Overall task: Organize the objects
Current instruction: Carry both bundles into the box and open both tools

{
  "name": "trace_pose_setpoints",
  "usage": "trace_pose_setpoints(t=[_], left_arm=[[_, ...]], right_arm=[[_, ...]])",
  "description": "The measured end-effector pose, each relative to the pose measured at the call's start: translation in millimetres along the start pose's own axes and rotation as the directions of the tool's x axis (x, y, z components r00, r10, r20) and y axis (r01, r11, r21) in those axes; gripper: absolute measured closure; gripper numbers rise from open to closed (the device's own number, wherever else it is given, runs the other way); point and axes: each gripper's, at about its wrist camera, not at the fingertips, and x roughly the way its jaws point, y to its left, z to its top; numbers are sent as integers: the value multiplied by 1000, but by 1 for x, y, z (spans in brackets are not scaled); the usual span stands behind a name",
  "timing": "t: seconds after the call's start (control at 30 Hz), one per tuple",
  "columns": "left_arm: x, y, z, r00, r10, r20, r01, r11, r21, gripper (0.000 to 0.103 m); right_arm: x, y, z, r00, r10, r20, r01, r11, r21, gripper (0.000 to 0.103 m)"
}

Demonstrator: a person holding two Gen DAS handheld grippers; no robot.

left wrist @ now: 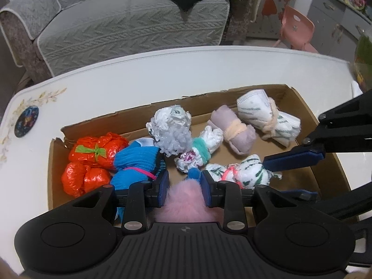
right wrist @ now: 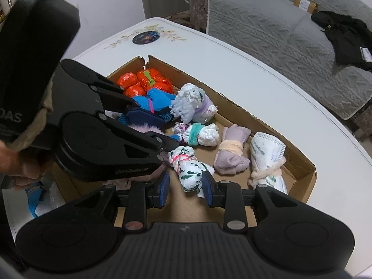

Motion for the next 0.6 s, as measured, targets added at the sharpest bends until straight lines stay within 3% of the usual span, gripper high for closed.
trace_pose_setpoints(t=[0.37, 0.47, 0.6], left_arm=[[-46, 18, -11, 1000, -17, 20, 18, 999, -31, 57], [-69, 34, -28, 999, -5, 51, 8, 998, -59, 49], [-100, 46, -67, 995, 28, 97, -21, 997, -76, 36]], right_arm=[[-11, 10, 2, 1000, -23, -2, 23, 999, -27, 74], [-21, 17, -4, 999, -34, 13, 35, 999, -38, 72], [-43, 33, -23, 997, -42, 72, 46, 998, -47, 52]])
